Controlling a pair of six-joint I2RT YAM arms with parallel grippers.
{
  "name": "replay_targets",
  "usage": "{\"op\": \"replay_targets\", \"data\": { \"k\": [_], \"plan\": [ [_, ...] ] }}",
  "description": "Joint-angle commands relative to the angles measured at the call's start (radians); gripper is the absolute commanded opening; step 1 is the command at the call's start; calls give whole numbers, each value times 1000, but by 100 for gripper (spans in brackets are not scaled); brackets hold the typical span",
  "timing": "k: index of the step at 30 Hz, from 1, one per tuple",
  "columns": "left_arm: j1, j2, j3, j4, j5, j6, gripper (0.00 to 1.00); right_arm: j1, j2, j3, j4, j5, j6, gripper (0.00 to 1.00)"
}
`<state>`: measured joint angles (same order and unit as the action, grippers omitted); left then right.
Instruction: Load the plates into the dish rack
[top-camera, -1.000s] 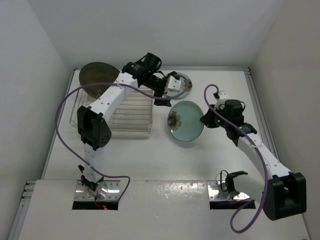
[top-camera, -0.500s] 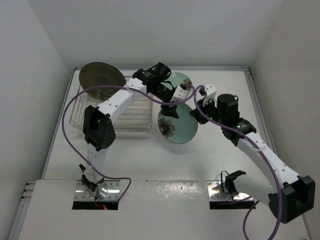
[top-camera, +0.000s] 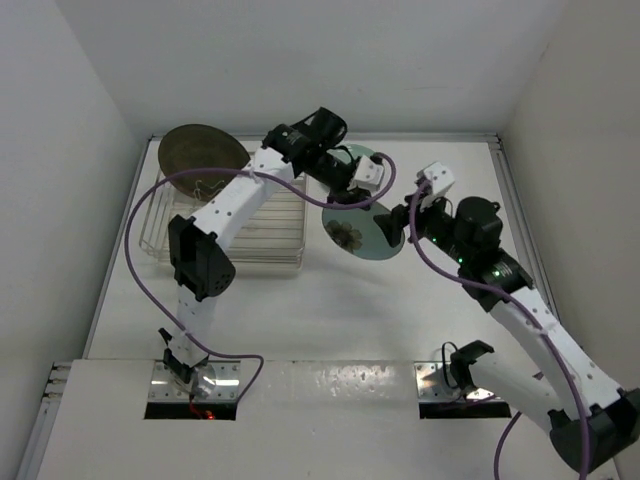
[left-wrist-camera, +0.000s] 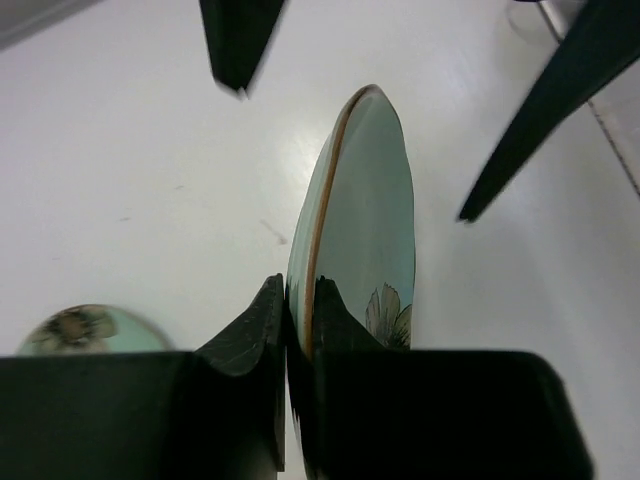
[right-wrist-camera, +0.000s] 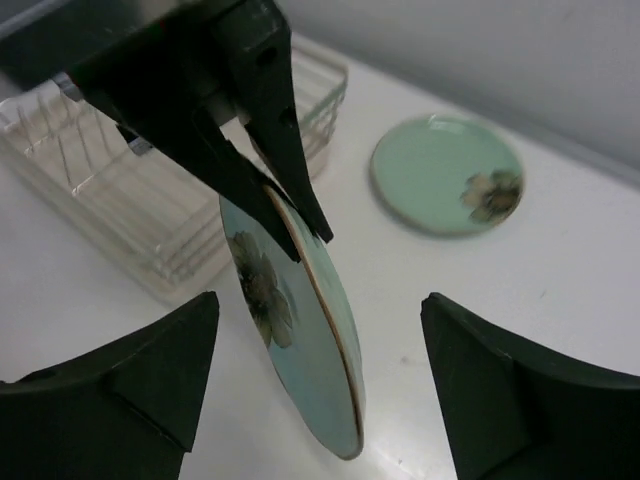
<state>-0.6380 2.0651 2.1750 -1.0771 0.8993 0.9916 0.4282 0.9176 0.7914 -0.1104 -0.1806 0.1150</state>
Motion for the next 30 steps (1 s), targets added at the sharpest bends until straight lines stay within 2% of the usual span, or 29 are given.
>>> {"op": "replay_targets", "data": {
  "k": [1,2,5,11,15,18,25,30],
  "plan": [
    [12,-60,143,34,0,7,0,1,-120,26,175,104,3,83],
    [24,-81,164,34,-17,27,0,-2,-132,23,176,140,-3,90],
    [67,-131,244,34,-91,56,0,0,-184,34,169,211,-63,95],
    [196,-209,342,-44,-204,195,0,0,-223,63,123,268,-140,97],
    [358,-266,342,-110,-252,335,0,-3,-197,65,121,268,-140,97],
    [472,-306,342,-145,-234,393,0,-6,-165,63,146,241,-133,97],
    [662,-358,183,-190,-208,505,0,-3,-100,68,187,187,-123,98],
    [738,-349,62,-179,-177,605,0,-6,-88,65,193,188,-92,98]
  ]
}}
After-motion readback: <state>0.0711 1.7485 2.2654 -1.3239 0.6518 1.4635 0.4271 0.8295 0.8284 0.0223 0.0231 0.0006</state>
